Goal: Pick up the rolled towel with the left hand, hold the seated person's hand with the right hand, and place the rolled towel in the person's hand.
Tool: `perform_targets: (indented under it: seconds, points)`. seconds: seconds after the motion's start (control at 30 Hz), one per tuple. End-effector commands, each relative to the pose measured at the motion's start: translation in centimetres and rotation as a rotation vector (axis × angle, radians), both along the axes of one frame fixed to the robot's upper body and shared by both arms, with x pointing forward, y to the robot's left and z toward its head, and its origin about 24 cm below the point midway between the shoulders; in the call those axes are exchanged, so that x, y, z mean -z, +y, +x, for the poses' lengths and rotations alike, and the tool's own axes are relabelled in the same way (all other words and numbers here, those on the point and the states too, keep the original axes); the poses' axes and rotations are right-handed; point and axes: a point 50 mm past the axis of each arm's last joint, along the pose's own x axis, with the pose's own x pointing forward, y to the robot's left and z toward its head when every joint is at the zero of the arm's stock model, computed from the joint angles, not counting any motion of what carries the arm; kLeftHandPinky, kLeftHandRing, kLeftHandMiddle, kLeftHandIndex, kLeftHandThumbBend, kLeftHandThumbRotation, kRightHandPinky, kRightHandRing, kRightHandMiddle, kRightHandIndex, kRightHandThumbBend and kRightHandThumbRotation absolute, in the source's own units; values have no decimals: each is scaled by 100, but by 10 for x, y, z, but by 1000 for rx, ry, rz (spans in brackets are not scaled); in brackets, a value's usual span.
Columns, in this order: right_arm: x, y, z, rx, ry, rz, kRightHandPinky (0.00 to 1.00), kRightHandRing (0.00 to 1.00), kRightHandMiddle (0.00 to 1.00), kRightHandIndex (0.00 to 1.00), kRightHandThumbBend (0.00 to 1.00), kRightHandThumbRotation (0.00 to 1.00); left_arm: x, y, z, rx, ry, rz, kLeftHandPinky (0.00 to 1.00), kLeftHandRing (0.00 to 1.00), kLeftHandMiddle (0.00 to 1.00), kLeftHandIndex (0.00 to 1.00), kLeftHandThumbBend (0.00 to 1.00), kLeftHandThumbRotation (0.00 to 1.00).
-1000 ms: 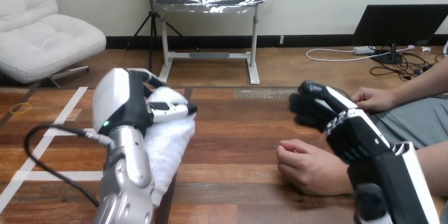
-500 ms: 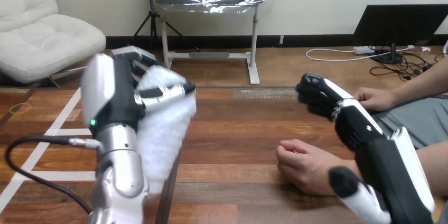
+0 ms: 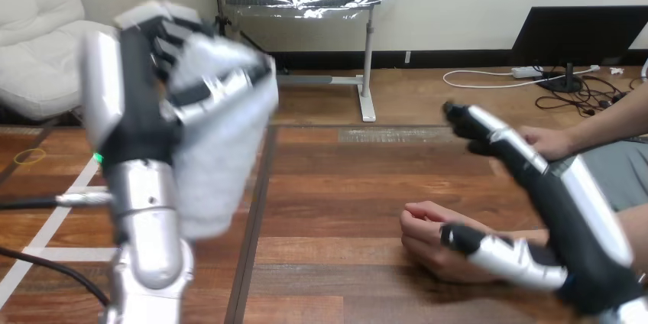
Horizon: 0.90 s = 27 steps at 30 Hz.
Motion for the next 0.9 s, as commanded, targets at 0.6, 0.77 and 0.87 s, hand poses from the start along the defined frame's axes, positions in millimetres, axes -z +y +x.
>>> perform_targets:
  seconds: [0.6,0.77,0.87]
  points:
    - [-30,-32,35,15,-9,-236,74,85,89,88,92,55,-28,0,-10,165,-239,-167,25,31,37,41,62,0]
    - [-32,-40,41,13,19,-300,78,86,90,89,93,51,-26,0,-9,184,-249,-191,25,31,37,41,61,0]
    - [-33,-44,44,12,30,-333,80,87,90,89,93,49,-26,0,-9,192,-252,-198,25,30,37,41,61,0]
